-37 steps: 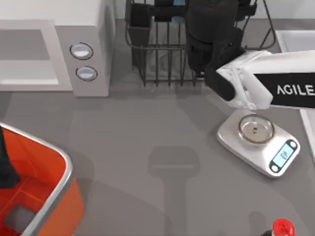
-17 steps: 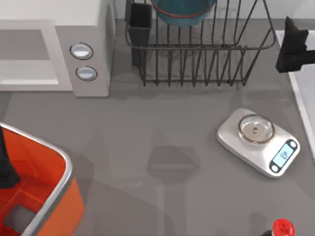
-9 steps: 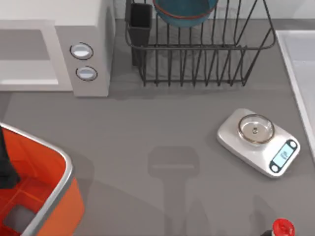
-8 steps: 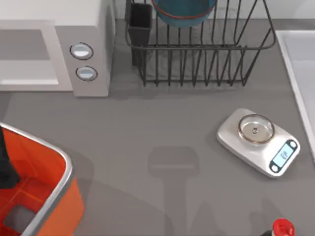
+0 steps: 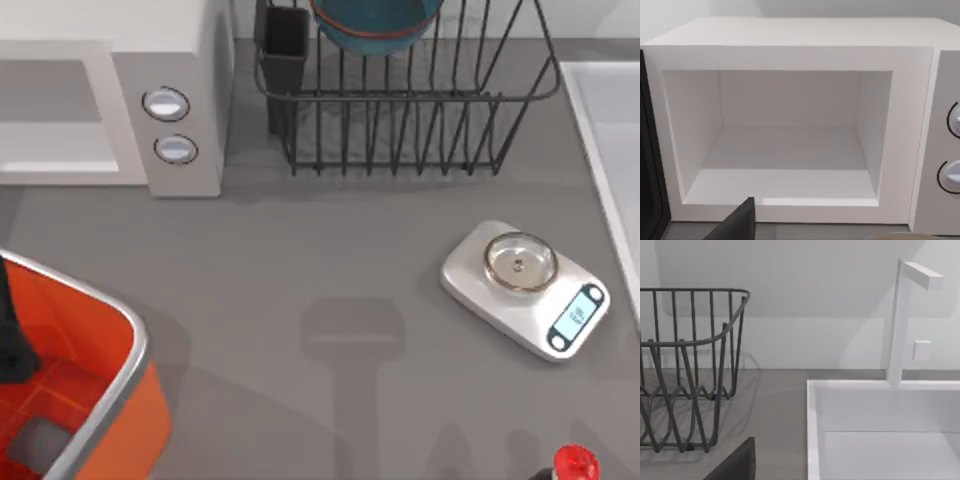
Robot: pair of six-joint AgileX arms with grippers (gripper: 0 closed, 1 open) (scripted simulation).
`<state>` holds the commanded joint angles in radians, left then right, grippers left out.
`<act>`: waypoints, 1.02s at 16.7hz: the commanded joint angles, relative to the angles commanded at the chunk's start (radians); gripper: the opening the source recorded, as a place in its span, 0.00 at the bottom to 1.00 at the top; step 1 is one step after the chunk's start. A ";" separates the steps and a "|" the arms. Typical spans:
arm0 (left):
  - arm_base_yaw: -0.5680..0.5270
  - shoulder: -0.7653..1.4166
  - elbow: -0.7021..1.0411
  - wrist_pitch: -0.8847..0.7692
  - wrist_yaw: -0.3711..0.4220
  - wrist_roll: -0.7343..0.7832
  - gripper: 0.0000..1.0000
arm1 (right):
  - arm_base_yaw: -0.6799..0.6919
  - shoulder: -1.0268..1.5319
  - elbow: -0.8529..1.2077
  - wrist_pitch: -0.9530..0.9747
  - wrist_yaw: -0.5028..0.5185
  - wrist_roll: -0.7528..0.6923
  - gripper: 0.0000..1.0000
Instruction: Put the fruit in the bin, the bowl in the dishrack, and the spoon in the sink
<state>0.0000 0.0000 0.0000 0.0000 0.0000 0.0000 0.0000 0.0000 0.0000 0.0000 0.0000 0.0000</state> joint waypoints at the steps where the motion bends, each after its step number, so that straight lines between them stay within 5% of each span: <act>1: 0.000 0.000 0.000 0.000 0.000 0.000 1.00 | 0.000 0.000 0.000 0.000 0.000 0.000 1.00; 9: 0.000 0.000 0.000 0.000 0.000 0.000 1.00 | -0.013 0.129 0.097 -0.070 -0.028 -0.154 1.00; 13: 0.000 0.000 0.000 0.000 0.000 0.000 1.00 | -0.043 0.361 0.244 -0.209 -0.060 -0.459 1.00; 17: 0.000 0.000 0.000 0.000 0.000 0.000 1.00 | -0.072 0.654 0.412 -0.402 -0.077 -0.911 1.00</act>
<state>0.0000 0.0000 0.0000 0.0000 0.0000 0.0000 -0.0725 0.6537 0.4117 -0.4023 -0.0770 -0.9109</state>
